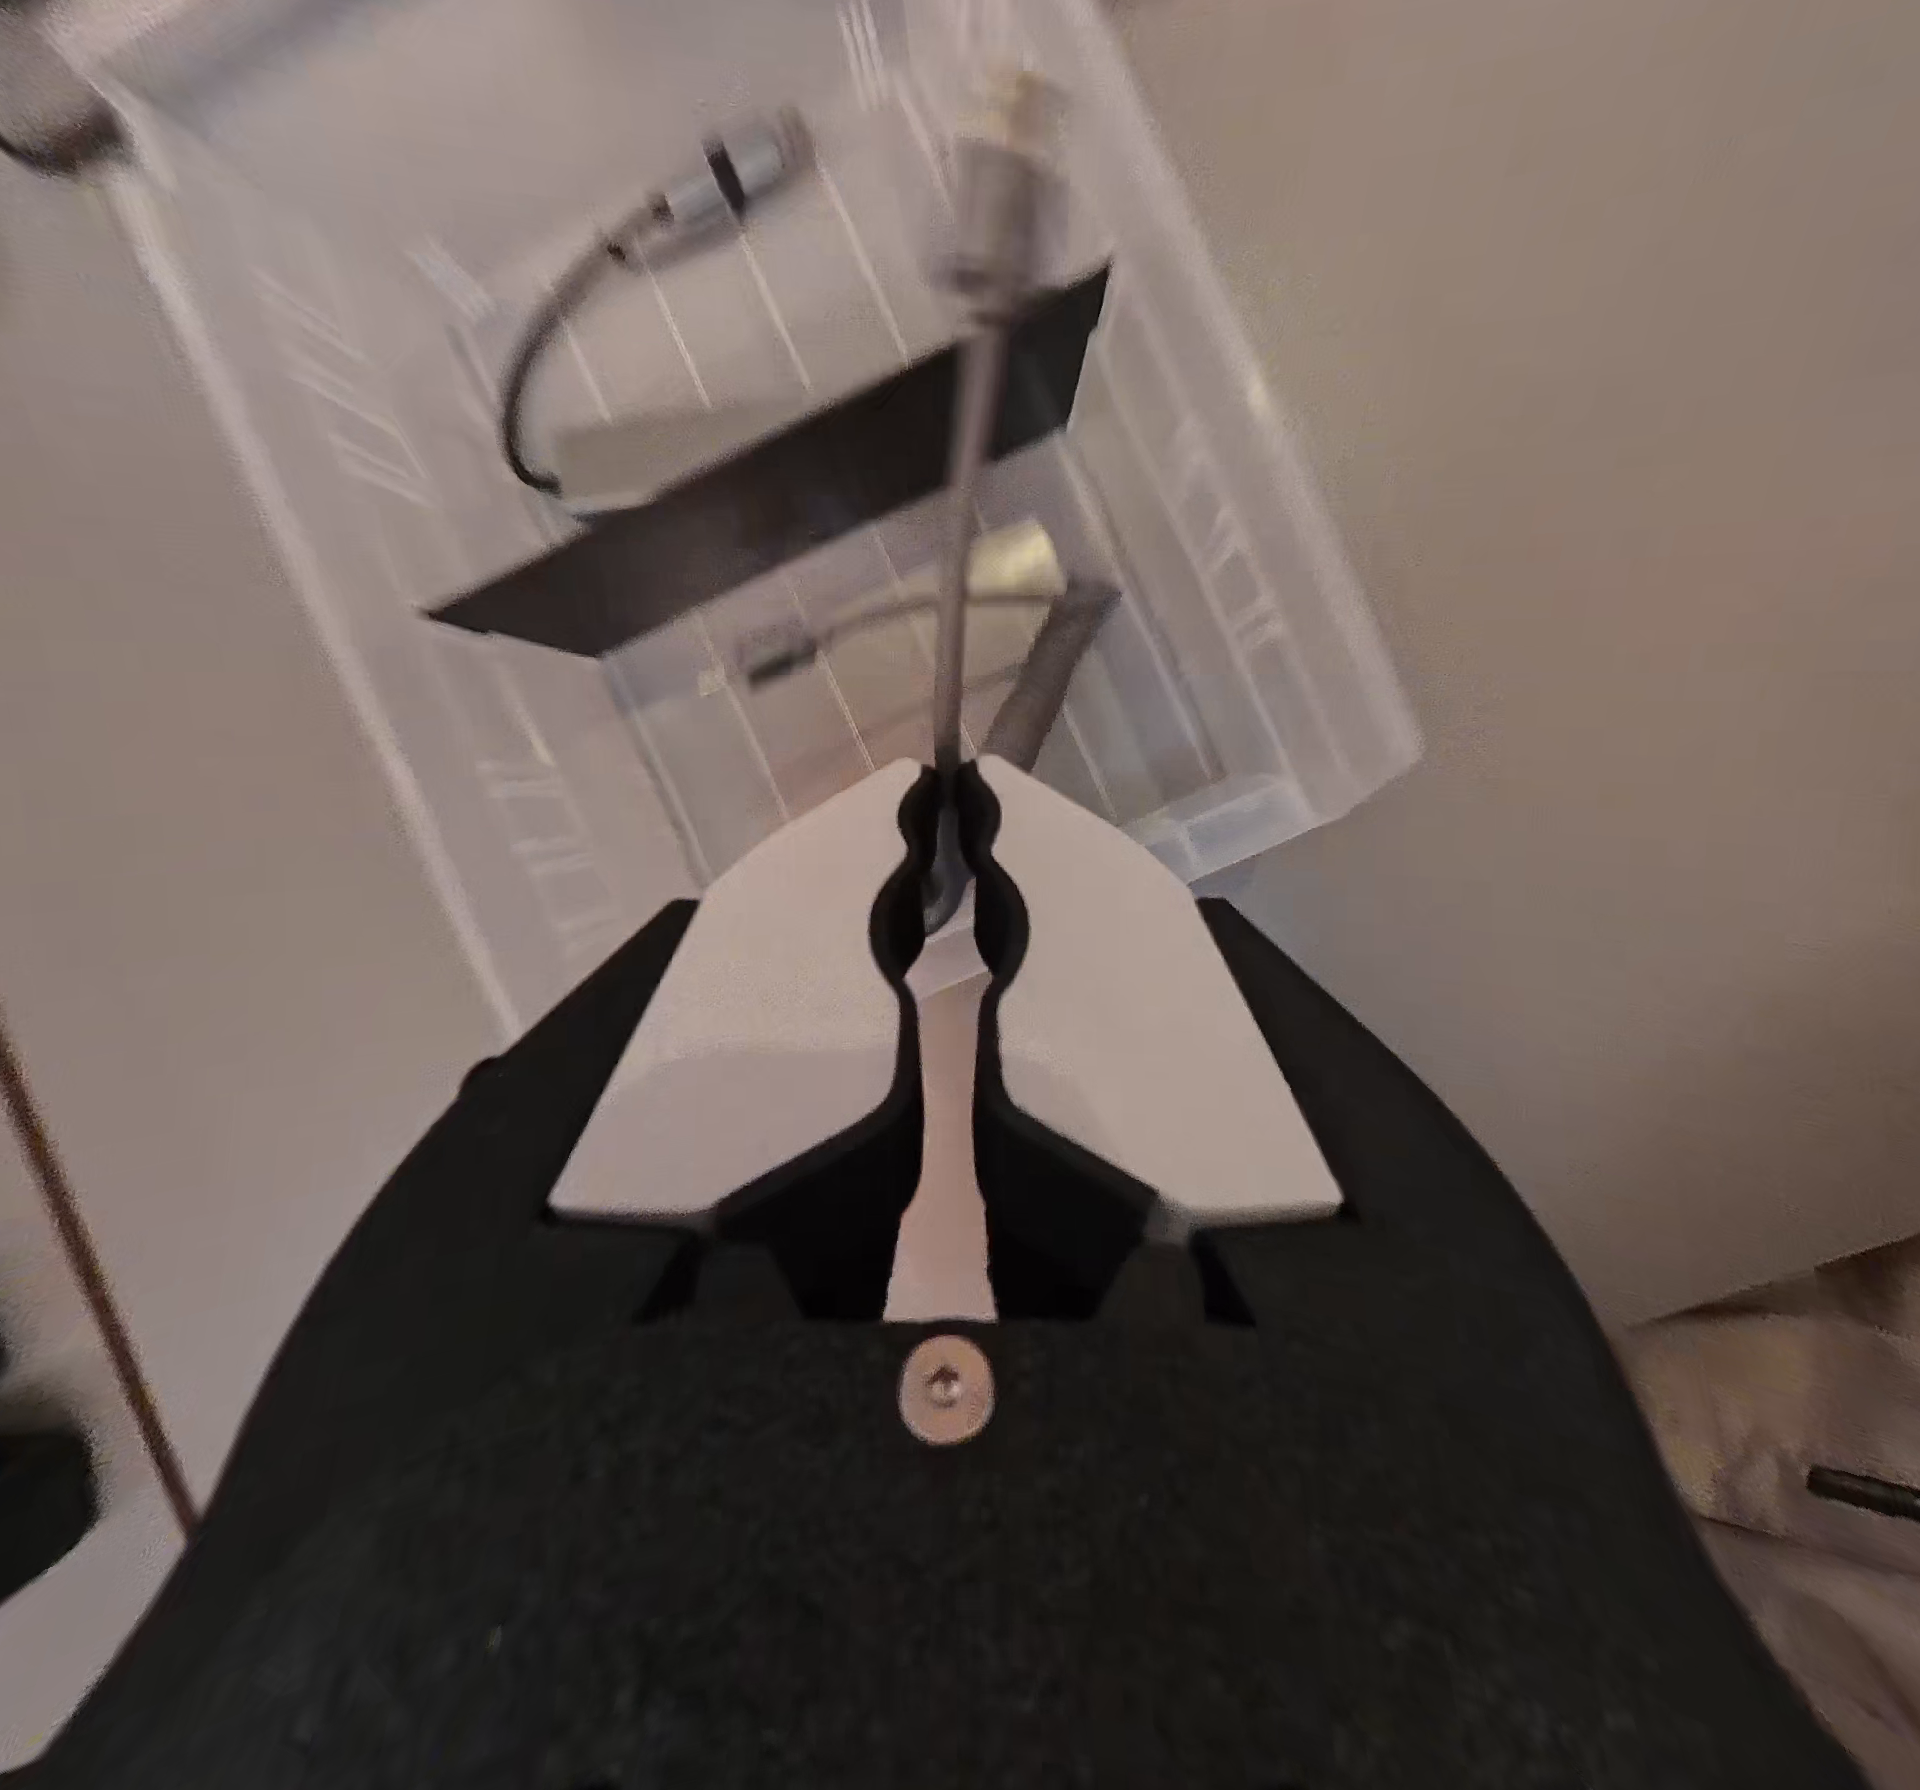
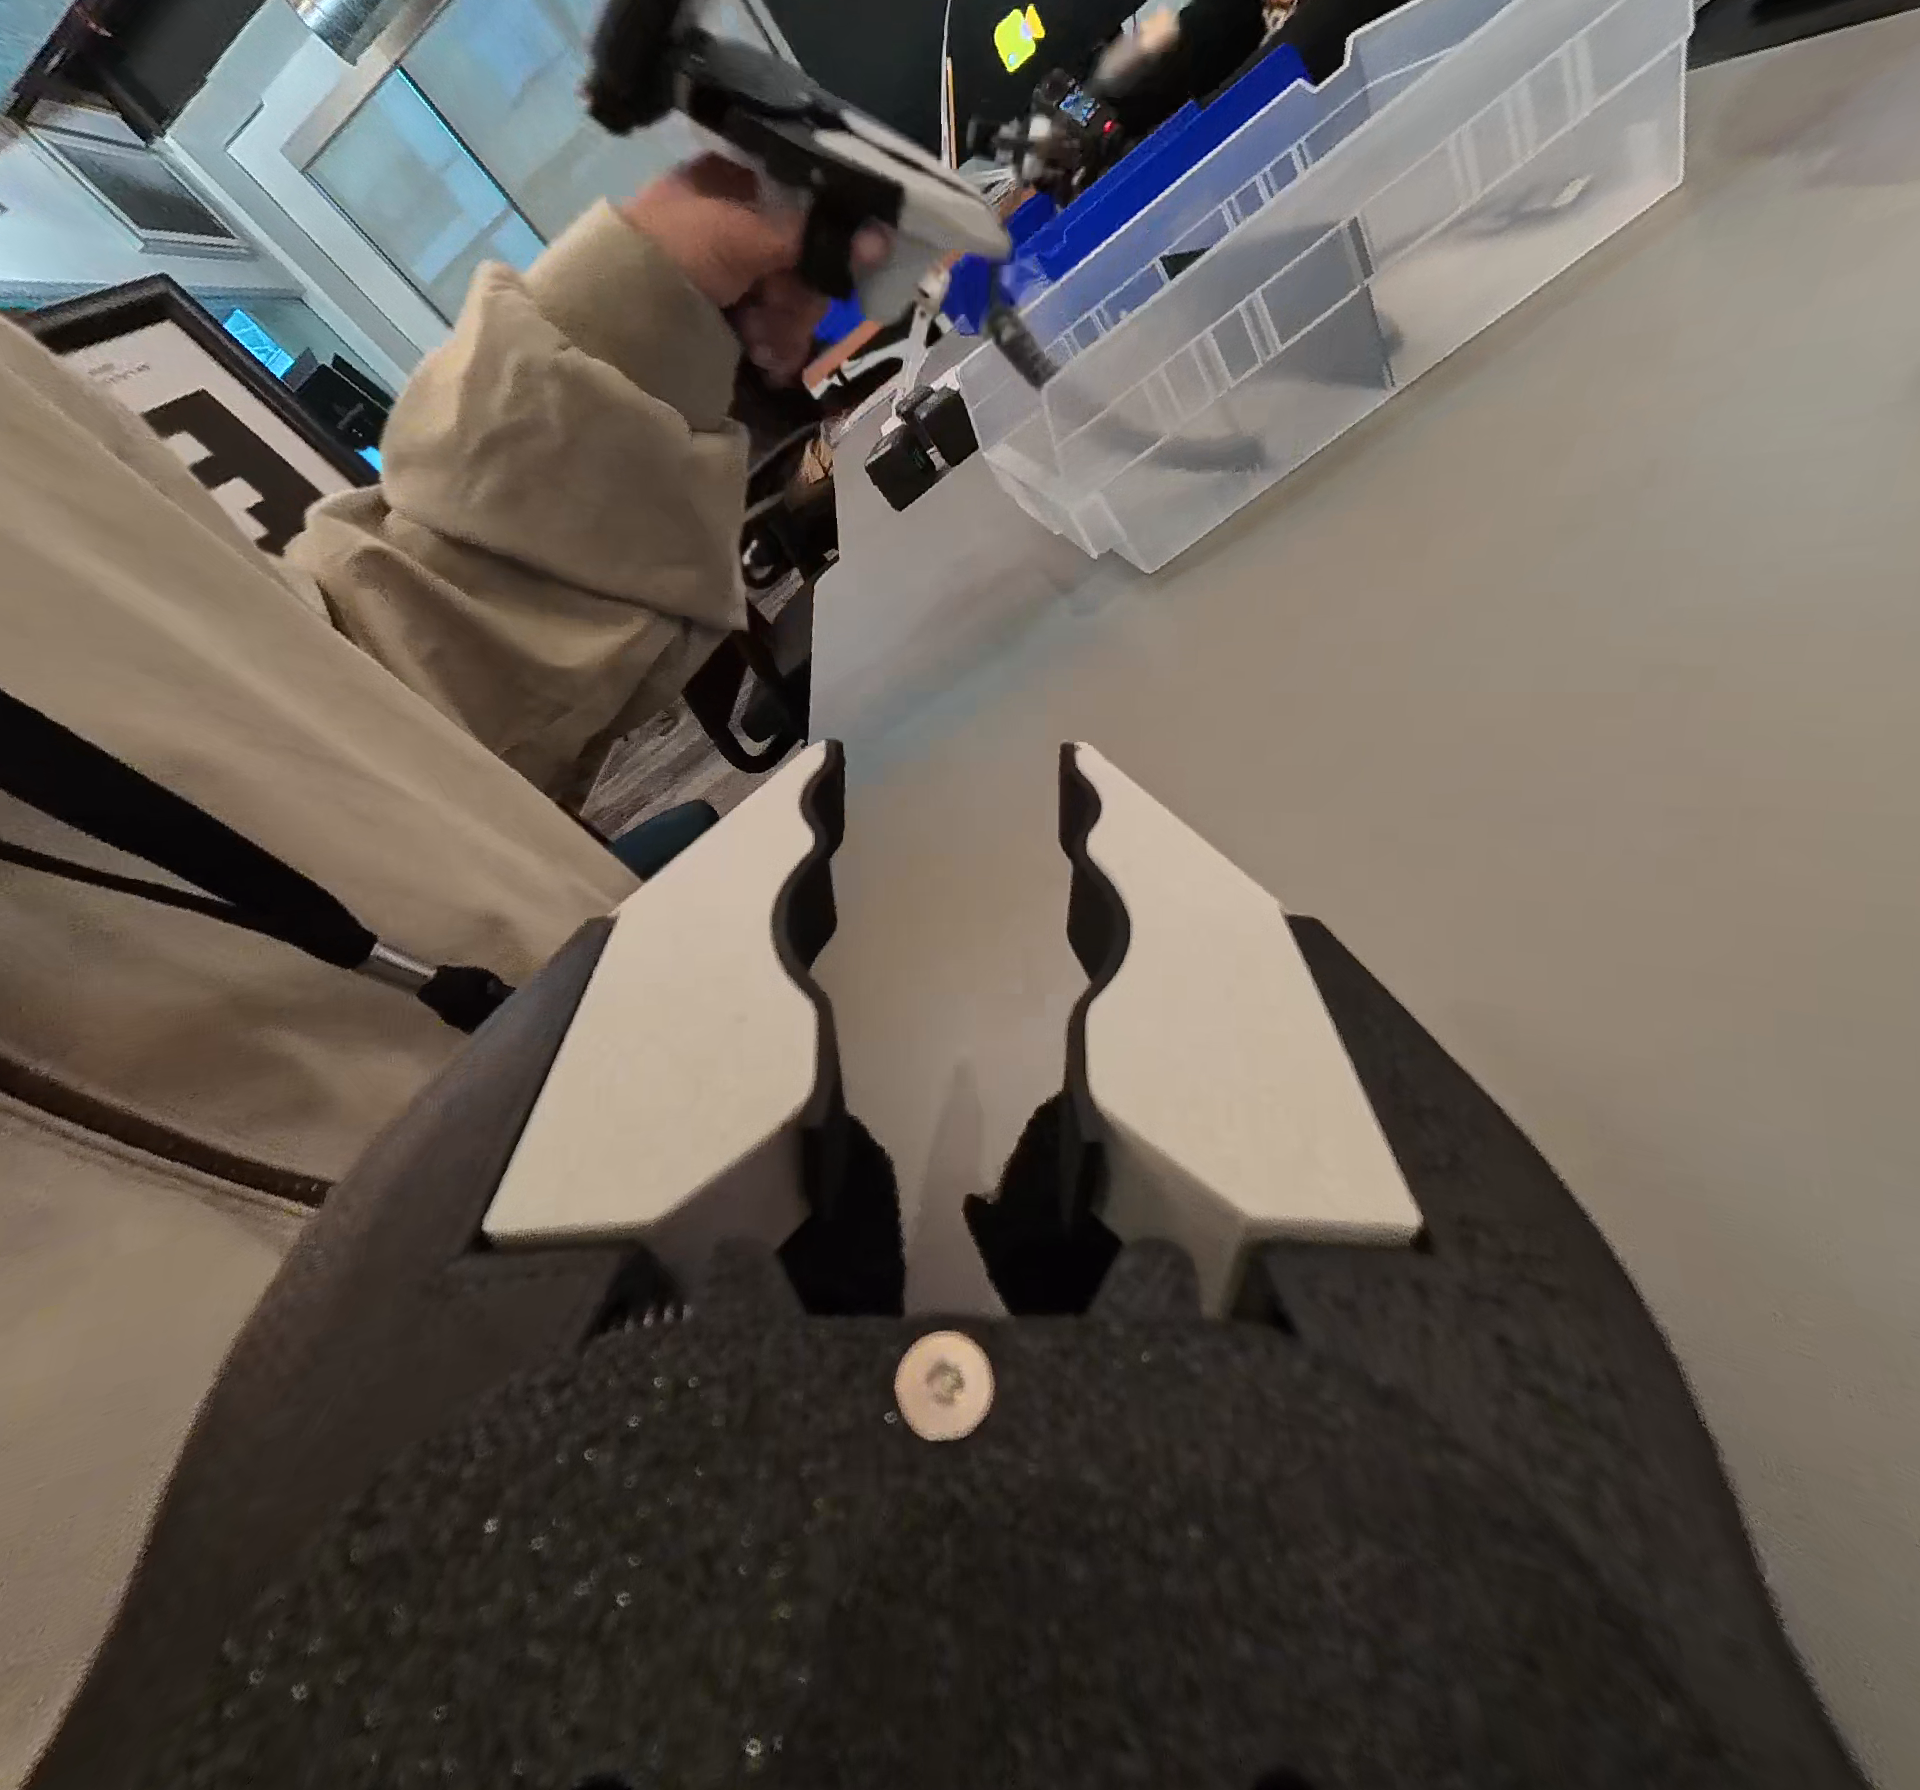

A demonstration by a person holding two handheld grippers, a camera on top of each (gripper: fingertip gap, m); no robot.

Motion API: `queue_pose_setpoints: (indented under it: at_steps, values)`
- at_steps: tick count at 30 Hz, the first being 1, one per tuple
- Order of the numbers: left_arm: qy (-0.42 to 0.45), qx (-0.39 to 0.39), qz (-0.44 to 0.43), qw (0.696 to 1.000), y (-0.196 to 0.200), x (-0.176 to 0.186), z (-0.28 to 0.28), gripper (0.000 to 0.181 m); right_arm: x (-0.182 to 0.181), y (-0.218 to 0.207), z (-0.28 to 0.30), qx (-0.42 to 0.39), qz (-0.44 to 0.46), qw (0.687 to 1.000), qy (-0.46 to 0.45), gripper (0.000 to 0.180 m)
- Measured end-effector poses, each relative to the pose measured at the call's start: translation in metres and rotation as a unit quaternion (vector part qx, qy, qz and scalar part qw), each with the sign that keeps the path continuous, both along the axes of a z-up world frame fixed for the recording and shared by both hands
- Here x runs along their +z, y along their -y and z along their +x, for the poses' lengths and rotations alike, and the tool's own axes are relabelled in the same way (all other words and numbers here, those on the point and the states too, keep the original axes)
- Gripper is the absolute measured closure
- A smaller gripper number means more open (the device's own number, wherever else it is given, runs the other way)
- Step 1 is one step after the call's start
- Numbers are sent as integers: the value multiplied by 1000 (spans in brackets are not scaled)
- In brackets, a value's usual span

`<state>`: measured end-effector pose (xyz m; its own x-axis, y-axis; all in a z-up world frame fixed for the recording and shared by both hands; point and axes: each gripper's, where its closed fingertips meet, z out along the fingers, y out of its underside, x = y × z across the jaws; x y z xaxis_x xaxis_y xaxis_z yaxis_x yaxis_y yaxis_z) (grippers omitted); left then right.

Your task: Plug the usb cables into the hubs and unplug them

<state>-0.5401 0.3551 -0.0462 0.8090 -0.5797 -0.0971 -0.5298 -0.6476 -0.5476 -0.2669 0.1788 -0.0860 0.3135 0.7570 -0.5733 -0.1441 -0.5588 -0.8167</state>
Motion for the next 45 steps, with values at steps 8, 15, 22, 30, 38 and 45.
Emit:
queue_pose_setpoints:
  at_steps: [8, 15, 22, 30, 38, 45]
  values:
    - [67, -76, 203, 974, 29, 143, 60, 177, 7, -3, -3, -3, -2, 1000, -18, 142]
    - [277, -228, 138, 923, 102, 184, 161, 177, 10, -5, 2, -14, 1, 1000, -24, 143]
    - [367, -274, -14, 889, 124, 133, 210, 177, 7, -6, 7, -29, 12, 999, -8, 141]
    - [314, -193, -188, 910, 91, -54, 227, 177, -15, -12, 11, -55, 14, 996, 67, 142]
    - [149, -165, -141, 965, 61, -119, 217, 177, -24, -10, 5, -47, 17, 994, 97, 143]
    - [196, -191, -138, 952, 74, -103, 231, 177, -25, -11, 7, -52, 16, 994, 99, 144]
